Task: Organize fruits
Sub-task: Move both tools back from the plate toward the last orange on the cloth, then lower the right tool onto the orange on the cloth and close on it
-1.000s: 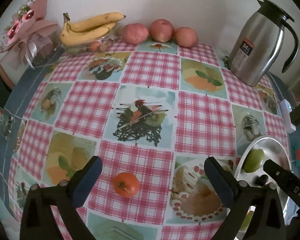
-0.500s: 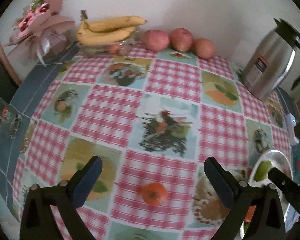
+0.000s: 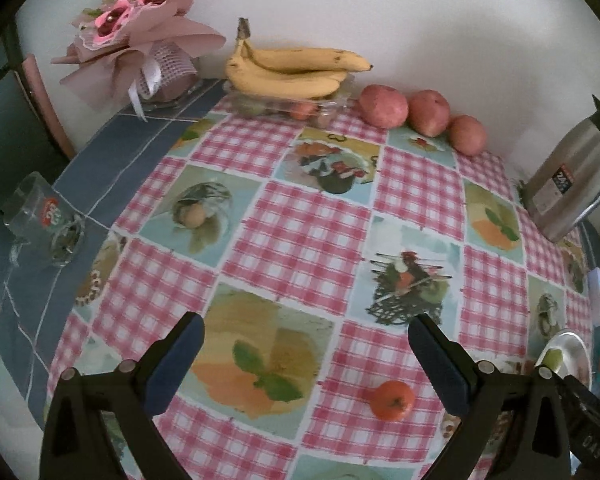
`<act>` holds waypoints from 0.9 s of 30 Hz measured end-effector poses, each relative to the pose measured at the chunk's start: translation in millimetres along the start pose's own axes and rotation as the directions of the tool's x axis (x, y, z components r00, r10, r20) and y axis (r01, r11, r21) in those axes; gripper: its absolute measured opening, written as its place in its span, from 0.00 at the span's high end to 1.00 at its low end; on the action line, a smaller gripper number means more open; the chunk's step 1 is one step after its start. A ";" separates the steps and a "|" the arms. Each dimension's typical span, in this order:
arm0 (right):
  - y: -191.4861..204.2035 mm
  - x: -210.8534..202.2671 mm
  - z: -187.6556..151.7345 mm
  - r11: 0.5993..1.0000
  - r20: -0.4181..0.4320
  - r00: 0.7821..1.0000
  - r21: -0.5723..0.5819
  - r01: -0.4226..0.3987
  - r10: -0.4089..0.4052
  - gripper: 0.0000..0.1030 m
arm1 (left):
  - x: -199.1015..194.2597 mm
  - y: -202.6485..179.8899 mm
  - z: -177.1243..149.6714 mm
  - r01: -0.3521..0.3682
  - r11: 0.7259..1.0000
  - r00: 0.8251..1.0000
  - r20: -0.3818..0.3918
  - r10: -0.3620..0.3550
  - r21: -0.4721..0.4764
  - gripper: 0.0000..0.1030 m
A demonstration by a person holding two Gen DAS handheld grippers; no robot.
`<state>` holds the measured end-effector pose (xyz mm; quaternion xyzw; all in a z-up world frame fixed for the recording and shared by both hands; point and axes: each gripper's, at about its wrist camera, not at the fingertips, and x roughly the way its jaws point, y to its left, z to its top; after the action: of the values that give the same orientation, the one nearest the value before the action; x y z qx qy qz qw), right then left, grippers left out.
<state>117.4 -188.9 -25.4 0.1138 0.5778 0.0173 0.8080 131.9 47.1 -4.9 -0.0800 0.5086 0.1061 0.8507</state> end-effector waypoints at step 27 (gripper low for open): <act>99.8 51.9 -18.0 0.980 -0.121 0.991 -0.181 -0.081 0.060 0.16 | 44.1 57.0 -12.6 -0.161 0.983 0.973 -0.154 0.173 0.084 0.00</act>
<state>128.1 -80.5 -58.9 0.0571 0.6150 0.1063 0.7793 126.6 103.4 -51.4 -0.0148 0.5840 0.1523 0.7972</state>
